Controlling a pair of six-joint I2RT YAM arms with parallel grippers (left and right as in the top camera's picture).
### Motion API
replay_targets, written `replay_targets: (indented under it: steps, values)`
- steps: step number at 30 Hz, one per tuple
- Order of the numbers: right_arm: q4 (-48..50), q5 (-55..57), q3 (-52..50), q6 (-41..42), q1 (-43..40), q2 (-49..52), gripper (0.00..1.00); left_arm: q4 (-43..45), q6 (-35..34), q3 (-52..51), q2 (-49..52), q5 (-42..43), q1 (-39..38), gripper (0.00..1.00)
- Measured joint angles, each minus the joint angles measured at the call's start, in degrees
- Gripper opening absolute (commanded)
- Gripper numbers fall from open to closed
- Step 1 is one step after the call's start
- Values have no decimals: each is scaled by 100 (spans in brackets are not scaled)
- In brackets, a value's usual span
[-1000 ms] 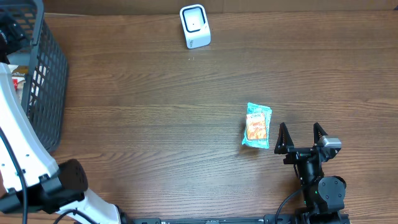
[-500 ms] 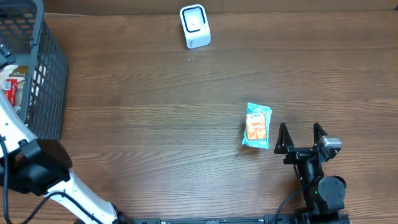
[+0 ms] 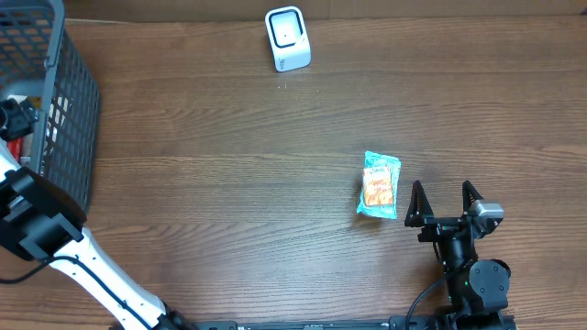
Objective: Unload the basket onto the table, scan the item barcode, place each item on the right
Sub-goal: 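Grasp the brown-and-white bag with red stick in the basket, left gripper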
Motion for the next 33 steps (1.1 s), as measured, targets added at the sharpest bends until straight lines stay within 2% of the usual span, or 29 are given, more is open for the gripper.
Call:
replay_targets:
  steps: [11,22,33]
  values:
    - [2,2,0,0,0,0,100,243,879,-9,439,549,66,100]
    - [2,2,0,-2,0,0,100,535,1220,-37,439,619,195,100]
    - [2,2,0,-4,2,0,100,1220,1906,-909,365,846,286,100]
